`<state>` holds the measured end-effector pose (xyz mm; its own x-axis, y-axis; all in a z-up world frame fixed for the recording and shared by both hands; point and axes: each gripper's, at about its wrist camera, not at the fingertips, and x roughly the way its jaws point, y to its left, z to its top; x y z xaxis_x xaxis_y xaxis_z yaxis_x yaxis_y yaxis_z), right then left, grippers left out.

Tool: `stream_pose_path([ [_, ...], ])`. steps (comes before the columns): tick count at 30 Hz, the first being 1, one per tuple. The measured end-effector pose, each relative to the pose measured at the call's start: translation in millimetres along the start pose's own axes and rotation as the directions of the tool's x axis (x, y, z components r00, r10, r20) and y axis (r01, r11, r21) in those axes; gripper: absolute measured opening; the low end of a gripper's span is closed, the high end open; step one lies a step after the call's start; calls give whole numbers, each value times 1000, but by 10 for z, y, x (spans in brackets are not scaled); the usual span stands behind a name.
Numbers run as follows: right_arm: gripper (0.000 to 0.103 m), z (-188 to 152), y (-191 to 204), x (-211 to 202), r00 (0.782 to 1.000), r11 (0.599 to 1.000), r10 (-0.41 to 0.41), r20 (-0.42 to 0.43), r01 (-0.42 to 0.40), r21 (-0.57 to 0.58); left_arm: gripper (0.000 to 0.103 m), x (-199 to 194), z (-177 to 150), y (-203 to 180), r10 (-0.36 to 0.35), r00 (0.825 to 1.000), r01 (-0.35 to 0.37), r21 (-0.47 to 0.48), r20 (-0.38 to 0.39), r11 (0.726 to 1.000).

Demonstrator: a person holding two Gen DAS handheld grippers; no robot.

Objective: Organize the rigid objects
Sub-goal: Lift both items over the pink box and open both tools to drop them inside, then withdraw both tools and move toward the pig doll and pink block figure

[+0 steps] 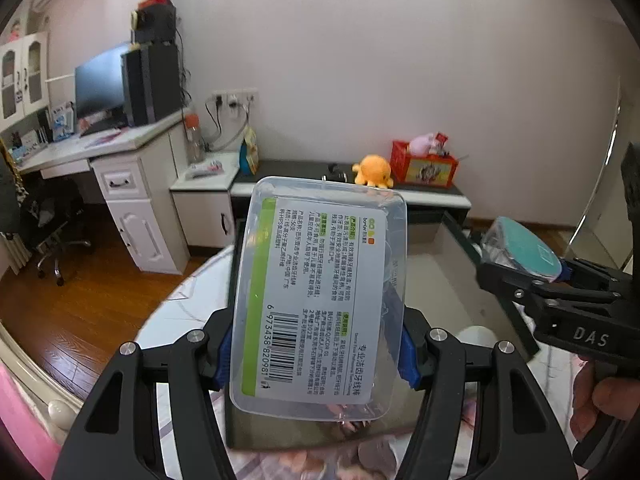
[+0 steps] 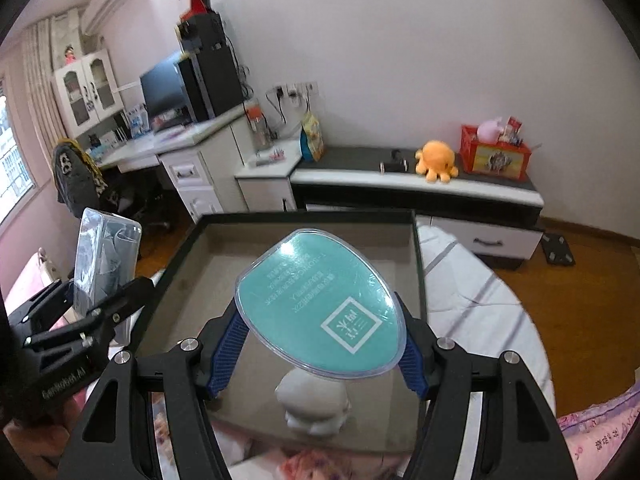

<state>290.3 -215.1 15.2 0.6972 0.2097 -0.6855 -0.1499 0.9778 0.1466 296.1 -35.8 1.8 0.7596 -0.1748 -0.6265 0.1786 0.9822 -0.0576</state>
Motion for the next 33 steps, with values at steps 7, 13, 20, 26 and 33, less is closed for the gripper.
stream_pose_path([
  [7,68,-36,-123,524,993,1000,-3,-118,6,26,63,567,-84,-20,-13,992,12,-5,-124,1000],
  [13,82,-82,-205,613,989,998,10,-151,-1,58,102,544,-106,-45,52,993,-48,34,-106,998],
  [20,93,-134,-276,466,990,990,23,-136,-4,139,103,125,-117,3,54,998,-53,36,-33,998],
  [26,103,-170,-202,9,1000,987,4,-23,0,159,103,-358,-199,108,42,999,-41,-24,27,999],
  [33,103,-299,-3,-718,994,990,-20,110,4,143,103,-921,-333,79,63,996,-61,-44,63,997],
])
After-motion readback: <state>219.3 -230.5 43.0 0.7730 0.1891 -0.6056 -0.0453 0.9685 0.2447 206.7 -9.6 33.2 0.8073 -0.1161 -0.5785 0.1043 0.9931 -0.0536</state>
